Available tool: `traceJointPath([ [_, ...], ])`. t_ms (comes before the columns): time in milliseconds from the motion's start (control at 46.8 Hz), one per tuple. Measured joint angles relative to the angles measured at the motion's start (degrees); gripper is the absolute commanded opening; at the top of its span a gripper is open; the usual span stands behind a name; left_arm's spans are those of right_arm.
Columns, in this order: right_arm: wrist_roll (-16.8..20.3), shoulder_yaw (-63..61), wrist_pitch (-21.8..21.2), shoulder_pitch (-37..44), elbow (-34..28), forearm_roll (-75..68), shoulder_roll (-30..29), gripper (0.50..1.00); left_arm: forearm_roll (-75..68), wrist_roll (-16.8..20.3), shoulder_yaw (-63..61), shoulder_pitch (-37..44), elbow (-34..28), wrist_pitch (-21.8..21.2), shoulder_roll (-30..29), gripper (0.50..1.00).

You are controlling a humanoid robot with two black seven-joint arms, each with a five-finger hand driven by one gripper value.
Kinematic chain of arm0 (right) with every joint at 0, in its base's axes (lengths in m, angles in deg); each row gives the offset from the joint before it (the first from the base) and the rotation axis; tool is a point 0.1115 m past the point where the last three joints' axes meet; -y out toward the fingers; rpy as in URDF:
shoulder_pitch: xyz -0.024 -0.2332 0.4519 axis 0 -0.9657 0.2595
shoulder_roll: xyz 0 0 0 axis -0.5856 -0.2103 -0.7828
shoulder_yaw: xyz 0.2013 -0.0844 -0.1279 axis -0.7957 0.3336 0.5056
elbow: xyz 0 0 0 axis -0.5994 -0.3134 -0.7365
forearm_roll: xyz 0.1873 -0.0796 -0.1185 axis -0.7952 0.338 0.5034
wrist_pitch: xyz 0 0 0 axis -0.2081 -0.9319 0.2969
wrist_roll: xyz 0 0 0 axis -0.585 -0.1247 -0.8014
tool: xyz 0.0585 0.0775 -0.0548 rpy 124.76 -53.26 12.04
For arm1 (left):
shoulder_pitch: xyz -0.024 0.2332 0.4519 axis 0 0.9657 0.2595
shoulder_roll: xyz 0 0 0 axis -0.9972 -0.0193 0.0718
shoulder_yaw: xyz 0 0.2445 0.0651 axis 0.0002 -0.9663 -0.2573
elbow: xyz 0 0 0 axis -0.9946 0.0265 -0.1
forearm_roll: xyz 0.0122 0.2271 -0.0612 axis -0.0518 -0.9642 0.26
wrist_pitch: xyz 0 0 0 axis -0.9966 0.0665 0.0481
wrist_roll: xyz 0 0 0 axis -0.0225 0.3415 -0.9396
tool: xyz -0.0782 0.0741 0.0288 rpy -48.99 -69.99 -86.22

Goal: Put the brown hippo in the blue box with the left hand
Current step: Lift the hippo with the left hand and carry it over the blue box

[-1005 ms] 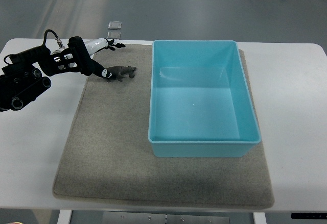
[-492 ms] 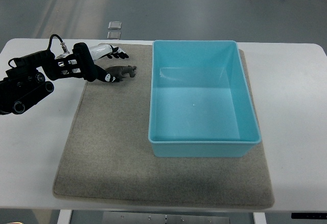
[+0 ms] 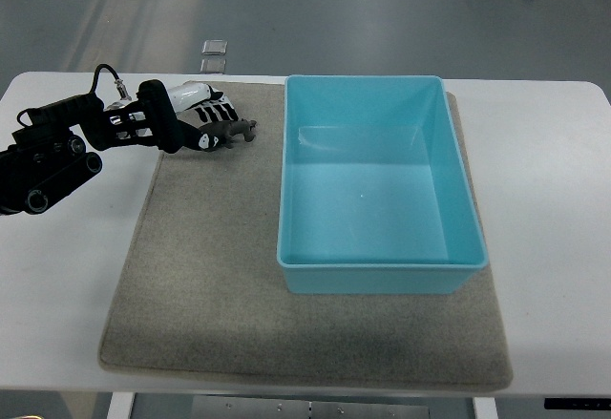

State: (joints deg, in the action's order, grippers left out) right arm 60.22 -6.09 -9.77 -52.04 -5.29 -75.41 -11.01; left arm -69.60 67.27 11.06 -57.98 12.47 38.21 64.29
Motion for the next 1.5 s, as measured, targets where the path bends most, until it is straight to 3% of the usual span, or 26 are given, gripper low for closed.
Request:
traceJointPath([
  [791, 0.0, 0.0, 0.0, 0.0, 0.0, 0.0, 0.0, 0.936, 1.33, -0.09, 3.07, -1.35, 3.62, 0.09, -2.42, 0.5],
  [1027, 0.0, 0.0, 0.0, 0.0, 0.0, 0.0, 0.0, 0.936, 1.32, -0.16, 7.58, -3.41, 7.6, 0.99, -4.49, 0.5],
  [1497, -0.01, 0.0, 0.0, 0.0, 0.0, 0.0, 0.0, 0.936, 0.47, -0.26, 6.96, -8.54, 18.9, 4.93, -3.14, 0.5],
])
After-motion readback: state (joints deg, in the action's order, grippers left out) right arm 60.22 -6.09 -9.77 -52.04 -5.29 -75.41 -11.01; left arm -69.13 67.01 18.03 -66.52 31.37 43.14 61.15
